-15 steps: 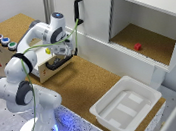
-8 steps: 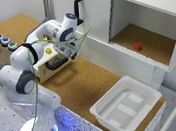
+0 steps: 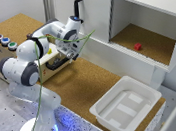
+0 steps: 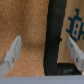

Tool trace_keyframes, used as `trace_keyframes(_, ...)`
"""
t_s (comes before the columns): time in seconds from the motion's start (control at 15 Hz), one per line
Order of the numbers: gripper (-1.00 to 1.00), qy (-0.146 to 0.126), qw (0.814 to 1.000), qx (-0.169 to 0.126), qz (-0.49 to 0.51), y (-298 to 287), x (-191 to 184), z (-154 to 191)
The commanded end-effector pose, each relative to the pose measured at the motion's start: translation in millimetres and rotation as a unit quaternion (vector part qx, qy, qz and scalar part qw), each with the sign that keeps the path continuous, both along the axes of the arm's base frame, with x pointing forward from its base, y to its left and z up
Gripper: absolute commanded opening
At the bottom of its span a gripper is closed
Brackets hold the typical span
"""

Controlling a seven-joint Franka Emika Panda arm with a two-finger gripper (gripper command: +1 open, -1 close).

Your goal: Push the handle of the drawer

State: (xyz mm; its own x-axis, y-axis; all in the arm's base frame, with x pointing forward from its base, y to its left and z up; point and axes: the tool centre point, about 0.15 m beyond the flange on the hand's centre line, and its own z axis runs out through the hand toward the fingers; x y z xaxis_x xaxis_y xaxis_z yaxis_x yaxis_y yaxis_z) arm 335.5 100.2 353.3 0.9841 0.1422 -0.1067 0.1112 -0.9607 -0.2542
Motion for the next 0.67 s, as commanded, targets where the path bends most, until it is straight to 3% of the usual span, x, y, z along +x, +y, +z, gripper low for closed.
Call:
trace_keyframes(0.0,1.00,0.018,0.999,0.014,0.037,12.4,12.6,-38.6)
trace_keyframes(0.27,1.00,0.019,1.000,0.008,0.023,11.3,15.6,-42.8)
trace_keyframes(0.47,1.00,0.004,1.000,0.002,0.007,15.4,16.0,-43.0)
trace_keyframes(0.53,-1.00,-0.009,1.000,-0.008,-0.006,15.7,16.2,-43.4)
trace_keyframes(0.6,-1.00,-0.021,1.000,-0.012,-0.013,17.6,15.6,-45.0)
